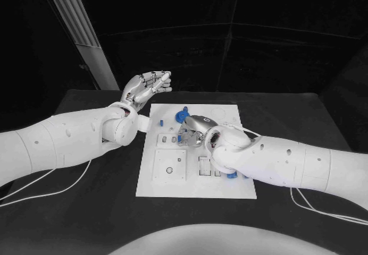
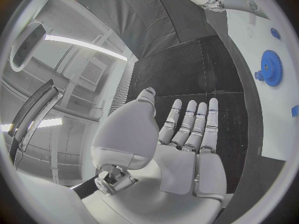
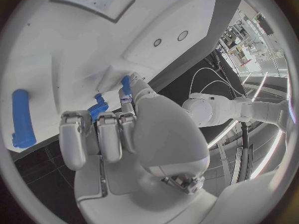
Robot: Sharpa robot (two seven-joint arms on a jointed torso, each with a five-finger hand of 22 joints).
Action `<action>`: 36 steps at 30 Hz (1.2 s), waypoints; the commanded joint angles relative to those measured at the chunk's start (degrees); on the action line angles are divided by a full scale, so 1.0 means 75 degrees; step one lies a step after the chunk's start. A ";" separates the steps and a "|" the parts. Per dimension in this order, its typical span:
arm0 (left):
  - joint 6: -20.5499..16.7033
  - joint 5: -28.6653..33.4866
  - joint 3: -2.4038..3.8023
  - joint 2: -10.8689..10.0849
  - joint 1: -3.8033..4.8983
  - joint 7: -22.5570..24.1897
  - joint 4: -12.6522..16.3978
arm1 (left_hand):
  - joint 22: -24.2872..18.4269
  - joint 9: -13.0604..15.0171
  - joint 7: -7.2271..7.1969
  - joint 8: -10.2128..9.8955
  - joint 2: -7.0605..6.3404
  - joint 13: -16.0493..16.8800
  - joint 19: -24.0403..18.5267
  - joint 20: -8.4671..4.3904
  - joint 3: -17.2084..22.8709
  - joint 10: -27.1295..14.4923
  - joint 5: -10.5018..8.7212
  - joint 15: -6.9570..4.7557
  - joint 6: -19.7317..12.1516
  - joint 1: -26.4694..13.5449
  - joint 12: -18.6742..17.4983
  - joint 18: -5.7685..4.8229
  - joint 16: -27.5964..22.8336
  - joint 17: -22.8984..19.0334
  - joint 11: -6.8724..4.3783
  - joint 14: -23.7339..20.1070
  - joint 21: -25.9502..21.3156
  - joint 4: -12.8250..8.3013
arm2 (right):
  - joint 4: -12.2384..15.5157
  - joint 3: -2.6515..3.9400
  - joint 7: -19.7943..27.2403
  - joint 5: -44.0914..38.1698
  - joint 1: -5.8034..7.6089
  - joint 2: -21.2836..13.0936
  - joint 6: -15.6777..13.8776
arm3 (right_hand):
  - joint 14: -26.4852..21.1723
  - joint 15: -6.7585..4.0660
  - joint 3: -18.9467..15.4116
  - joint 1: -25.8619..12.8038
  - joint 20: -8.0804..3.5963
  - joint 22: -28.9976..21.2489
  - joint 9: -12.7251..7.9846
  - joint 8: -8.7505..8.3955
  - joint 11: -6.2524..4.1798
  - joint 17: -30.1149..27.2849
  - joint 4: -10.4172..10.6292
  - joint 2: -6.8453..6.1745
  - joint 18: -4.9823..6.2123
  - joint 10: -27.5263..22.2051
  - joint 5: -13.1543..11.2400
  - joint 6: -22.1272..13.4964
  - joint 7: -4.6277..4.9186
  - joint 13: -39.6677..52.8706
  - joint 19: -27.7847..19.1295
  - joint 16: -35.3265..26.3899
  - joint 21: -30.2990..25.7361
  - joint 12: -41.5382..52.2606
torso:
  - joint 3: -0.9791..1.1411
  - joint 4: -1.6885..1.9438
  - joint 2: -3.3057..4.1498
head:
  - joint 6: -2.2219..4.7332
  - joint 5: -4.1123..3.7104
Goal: Assemble the parts on the task board
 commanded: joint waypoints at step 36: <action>0.0245 -0.2649 0.0005 -0.0599 0.0464 -0.0994 0.0649 | 0.0754 -0.0195 -0.0324 0.1323 -0.0301 0.0697 0.1965 -0.0232 -0.0529 0.2546 -0.0200 -0.0860 -0.2784 -0.0397 0.1497 0.0522 0.1687 0.0781 -0.0705 0.3033 0.1771 0.0012 | 0.1951 0.0008 0.3147 0.4938 0.0805 -0.2750 -0.1934 | 0.0809 0.0177 -0.1487 -0.2792 0.0232 0.2013 0.0126 0.0356 0.0133 0.2011 0.1380 0.1082 -0.0116 0.0795 0.0608 -0.0739 0.0098 0.1998 0.0791 0.0018 0.0025 0.0019 | 0.0003 0.0018 -0.0113 | -0.0161 0.0418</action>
